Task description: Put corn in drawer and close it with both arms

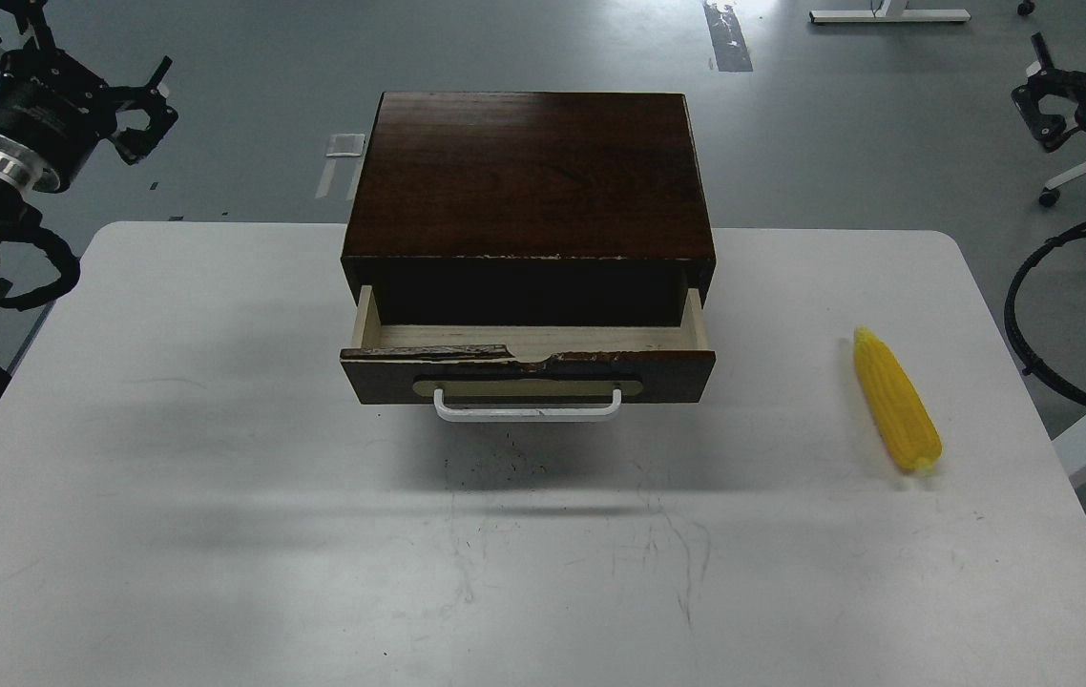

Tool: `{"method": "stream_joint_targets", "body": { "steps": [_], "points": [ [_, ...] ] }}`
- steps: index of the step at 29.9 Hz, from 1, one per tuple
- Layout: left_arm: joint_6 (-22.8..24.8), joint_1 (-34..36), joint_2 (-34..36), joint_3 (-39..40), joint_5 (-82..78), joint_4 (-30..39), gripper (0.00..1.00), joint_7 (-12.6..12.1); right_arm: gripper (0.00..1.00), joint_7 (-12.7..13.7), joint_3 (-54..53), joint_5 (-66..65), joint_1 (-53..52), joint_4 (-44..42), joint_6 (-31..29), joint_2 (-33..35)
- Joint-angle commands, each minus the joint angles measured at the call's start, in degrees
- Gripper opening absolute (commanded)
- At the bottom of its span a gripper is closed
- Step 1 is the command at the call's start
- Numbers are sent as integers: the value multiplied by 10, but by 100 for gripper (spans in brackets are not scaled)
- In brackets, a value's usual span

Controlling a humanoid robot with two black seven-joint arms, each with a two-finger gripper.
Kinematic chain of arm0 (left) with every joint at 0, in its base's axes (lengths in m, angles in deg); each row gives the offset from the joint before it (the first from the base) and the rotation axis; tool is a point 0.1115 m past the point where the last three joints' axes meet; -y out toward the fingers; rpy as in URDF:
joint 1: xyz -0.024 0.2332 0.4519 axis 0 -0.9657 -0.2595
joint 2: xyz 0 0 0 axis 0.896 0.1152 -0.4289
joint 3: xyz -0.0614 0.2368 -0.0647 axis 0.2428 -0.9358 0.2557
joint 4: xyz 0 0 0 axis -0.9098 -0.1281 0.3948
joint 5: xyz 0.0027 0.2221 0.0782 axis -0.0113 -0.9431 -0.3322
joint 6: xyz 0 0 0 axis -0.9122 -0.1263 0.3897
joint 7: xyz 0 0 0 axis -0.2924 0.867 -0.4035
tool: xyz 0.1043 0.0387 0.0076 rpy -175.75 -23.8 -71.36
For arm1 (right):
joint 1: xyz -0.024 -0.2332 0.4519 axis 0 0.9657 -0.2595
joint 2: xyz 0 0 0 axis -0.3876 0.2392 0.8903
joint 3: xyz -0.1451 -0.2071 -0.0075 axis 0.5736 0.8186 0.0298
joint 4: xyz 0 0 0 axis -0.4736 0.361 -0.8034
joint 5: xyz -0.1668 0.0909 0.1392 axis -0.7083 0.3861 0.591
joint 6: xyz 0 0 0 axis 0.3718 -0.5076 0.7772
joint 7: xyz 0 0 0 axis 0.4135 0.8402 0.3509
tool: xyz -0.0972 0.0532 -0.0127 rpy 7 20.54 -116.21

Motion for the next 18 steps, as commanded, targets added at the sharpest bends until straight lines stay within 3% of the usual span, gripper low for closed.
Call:
{"method": "stream_joint_targets", "body": {
  "steps": [1,13,18],
  "points": [
    [0,1,-1,-2,-2,0,98,0,100,0,0,0,-1,0,0,3],
    [0,-1,2,4,2,0,98,1,100,4,8,-7,-21,1,0,17],
    [0,-2,1,4,3,-1,98,1,100,10,50,-67,-76,19,0,74]
  ]
}}
